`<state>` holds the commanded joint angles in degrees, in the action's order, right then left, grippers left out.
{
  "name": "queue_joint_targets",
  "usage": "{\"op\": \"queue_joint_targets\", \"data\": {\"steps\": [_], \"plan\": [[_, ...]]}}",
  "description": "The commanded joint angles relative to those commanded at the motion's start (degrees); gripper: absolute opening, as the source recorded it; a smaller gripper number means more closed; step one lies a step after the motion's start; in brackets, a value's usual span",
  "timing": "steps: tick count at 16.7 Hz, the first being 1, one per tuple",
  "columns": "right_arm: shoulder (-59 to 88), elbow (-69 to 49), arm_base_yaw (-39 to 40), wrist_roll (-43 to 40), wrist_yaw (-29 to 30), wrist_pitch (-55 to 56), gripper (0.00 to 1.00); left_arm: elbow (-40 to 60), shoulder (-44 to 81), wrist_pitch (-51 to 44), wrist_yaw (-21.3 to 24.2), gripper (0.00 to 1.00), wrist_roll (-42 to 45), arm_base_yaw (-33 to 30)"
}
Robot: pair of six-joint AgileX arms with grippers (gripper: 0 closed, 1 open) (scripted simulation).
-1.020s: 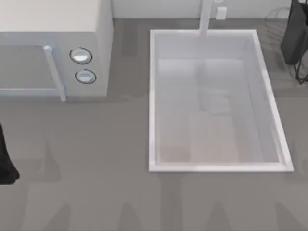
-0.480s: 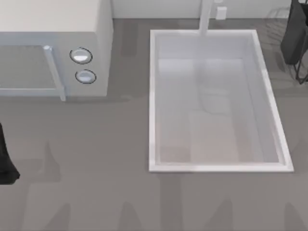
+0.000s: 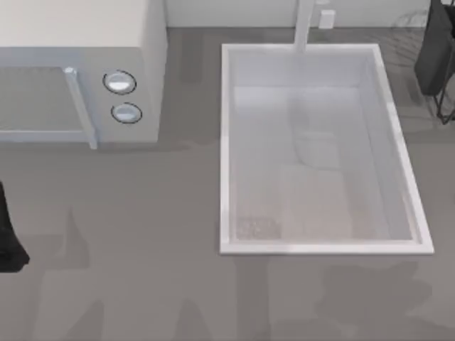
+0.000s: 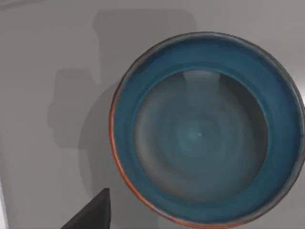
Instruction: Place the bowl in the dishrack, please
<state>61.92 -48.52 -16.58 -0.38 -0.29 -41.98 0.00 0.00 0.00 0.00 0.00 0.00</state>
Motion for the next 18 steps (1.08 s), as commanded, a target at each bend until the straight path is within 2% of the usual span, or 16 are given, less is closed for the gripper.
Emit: {"op": "queue_joint_targets", "data": {"steps": [5, 10, 18], "plan": [[24.25, -18.7, -6.7, -0.02, 0.05, -16.24, 1.0, 0.0, 0.0, 0.0, 0.0, 1.0, 0.0, 0.0], [38.39, -31.66, -11.02, 0.01, 0.24, -25.89, 1.0, 0.0, 0.0, 0.0, 0.0, 1.0, 0.0, 0.0], [41.1, -33.93, -11.61, 0.05, 0.31, -27.38, 1.0, 0.0, 0.0, 0.0, 0.0, 1.0, 0.0, 0.0]]}}
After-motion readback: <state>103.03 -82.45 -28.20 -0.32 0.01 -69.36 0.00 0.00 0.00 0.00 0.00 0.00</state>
